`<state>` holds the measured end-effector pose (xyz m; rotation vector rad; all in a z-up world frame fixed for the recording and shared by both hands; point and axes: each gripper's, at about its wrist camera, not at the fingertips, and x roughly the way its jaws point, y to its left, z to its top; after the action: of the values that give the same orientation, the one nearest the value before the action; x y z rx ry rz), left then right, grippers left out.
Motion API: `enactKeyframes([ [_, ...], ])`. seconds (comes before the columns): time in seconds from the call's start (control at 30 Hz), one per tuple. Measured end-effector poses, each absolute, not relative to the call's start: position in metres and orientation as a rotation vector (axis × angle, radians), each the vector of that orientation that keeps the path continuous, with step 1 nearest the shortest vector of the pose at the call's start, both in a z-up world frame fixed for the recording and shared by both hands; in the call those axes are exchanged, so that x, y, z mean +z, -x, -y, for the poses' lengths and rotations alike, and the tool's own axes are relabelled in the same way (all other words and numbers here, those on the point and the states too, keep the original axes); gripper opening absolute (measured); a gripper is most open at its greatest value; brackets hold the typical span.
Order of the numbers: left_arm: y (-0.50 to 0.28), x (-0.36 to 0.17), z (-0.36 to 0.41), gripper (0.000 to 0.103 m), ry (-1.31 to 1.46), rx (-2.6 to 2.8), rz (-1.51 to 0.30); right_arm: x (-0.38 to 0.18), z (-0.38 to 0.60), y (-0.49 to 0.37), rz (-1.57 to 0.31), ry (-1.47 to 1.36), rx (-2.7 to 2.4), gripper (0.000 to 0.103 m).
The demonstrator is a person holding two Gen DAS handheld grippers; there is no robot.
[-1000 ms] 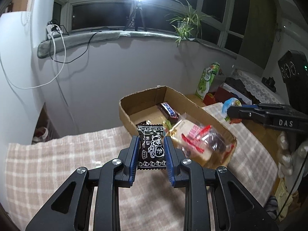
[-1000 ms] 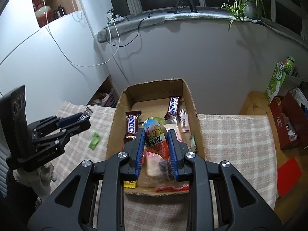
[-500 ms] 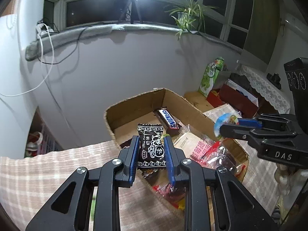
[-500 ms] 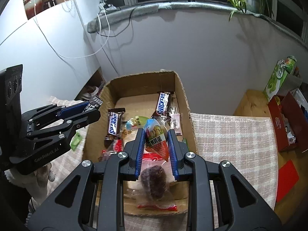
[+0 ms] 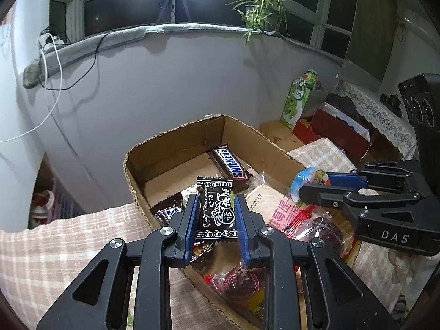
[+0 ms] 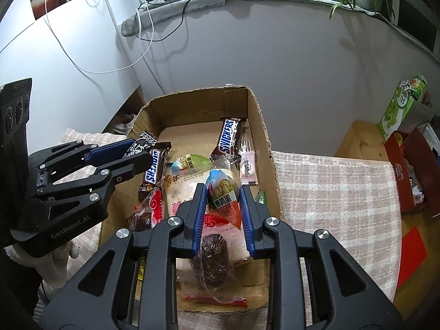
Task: Organize snacks
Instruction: 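Carry the black candy and orange-green pouch over the box with both tools, then open both tools to drop the black candy and pouch into the box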
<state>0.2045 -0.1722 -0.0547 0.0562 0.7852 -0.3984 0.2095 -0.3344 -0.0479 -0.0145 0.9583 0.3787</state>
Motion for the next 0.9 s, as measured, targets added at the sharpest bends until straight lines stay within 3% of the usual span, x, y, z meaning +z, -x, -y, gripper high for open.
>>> enactKeyframes([
  [0.13,-0.204,-0.054,0.173,0.025,-0.063,-0.395,-0.784,-0.048,0.332,-0.207,-0.954,0.036,0.375,0.029],
  [0.2,-0.204,-0.054,0.173,0.026,-0.065,-0.388,-0.785,-0.047,0.331,-0.205,-0.945,0.042,0.373,0.058],
  [0.27,-0.204,-0.053,0.172,0.035,-0.06,-0.382,-0.785,-0.045,0.331,-0.202,-0.929,0.05,0.378,0.07],
  [0.37,-0.203,-0.051,0.17,0.051,-0.056,-0.372,-0.771,-0.041,0.33,-0.198,-0.919,0.073,0.385,0.07],
  [0.47,-0.203,-0.049,0.17,0.059,-0.061,-0.368,-0.763,-0.041,0.329,-0.197,-0.921,0.097,0.371,0.07],
  [0.9,-0.192,-0.038,0.167,0.06,-0.052,-0.367,-0.734,-0.035,0.331,-0.185,-0.927,0.096,0.356,0.07],
])
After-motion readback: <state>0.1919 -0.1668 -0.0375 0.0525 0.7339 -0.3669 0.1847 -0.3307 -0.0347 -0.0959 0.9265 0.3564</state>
